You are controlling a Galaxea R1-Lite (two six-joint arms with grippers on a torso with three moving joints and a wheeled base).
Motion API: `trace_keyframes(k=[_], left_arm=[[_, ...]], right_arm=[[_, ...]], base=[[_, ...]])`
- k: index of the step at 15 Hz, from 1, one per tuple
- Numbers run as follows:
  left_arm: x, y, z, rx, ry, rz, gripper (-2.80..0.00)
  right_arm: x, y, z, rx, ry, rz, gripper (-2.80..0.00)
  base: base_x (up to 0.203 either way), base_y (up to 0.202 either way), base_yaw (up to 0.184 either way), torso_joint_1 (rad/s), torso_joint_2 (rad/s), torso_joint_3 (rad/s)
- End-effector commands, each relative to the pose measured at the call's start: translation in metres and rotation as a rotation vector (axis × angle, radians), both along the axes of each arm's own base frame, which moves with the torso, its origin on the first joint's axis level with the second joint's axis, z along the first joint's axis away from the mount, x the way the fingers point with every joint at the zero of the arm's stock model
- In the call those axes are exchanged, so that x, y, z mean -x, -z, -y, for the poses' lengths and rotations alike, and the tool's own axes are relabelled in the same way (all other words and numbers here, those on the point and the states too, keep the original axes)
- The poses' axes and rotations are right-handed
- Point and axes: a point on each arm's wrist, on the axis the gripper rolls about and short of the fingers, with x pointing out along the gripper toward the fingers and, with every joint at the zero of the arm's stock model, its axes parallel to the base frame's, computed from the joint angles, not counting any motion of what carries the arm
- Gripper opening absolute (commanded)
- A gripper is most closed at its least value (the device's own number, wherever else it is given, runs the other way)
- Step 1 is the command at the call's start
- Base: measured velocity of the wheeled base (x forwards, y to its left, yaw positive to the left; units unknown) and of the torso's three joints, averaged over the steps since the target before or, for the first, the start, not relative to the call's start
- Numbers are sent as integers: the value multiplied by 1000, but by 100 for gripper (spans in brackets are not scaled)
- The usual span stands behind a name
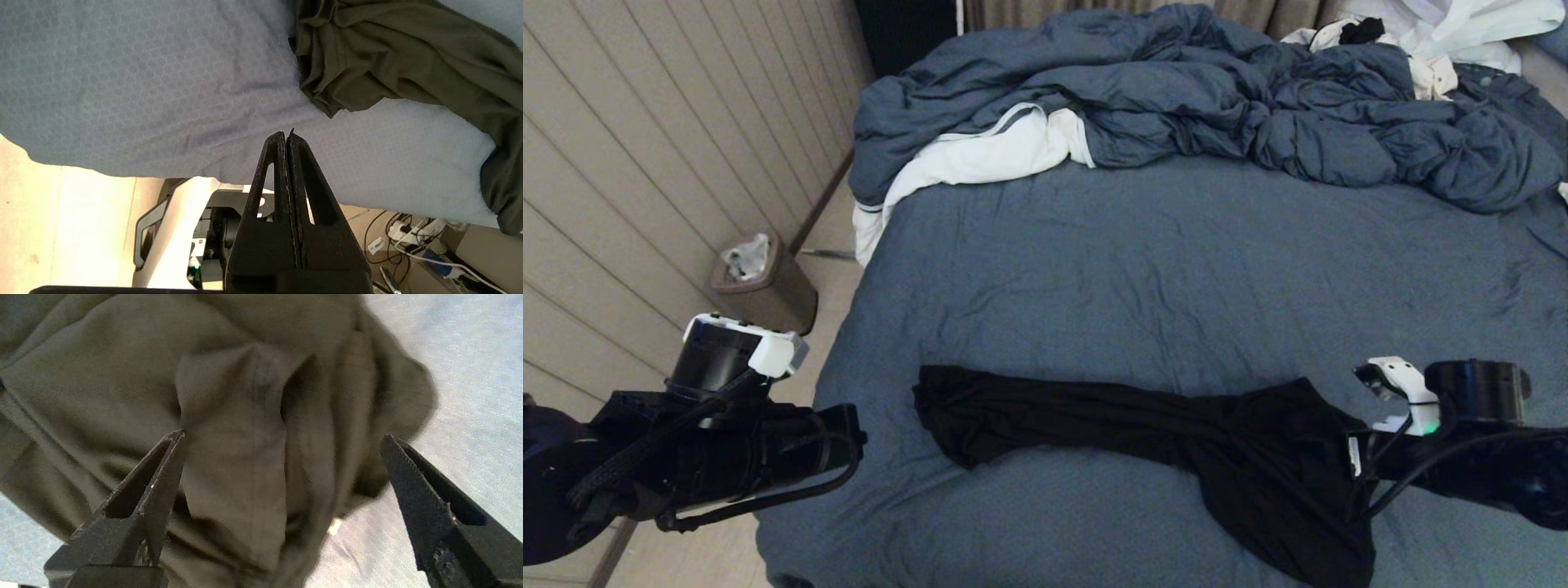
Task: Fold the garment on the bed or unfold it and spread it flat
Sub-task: Unford the black T-shirt
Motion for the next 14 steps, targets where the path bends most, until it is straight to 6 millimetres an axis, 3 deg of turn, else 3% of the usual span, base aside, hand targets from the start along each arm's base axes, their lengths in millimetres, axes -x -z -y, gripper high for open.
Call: trace_keyframes(k=[1,2,11,14], left_arm=[[-1,1,0,1,-3,-3,-280],[-1,1,0,1,-3,-3,-280],[-2,3,1,-3,-1,-12,-280],[-1,4,2,-4,5,-13,-280]], right_arm=[[-8,8,-1,-5,-9,-19,0],[-10,11,0,-7,-9,-27,-280],[-20,5,1,0,-13,10,-280],[-23,-19,2,15,-9,97,-280]], base=[[0,0,0,0,0,0],[0,0,0,0,0,0],[0,0,0,0,0,0],[0,0,0,0,0,0]])
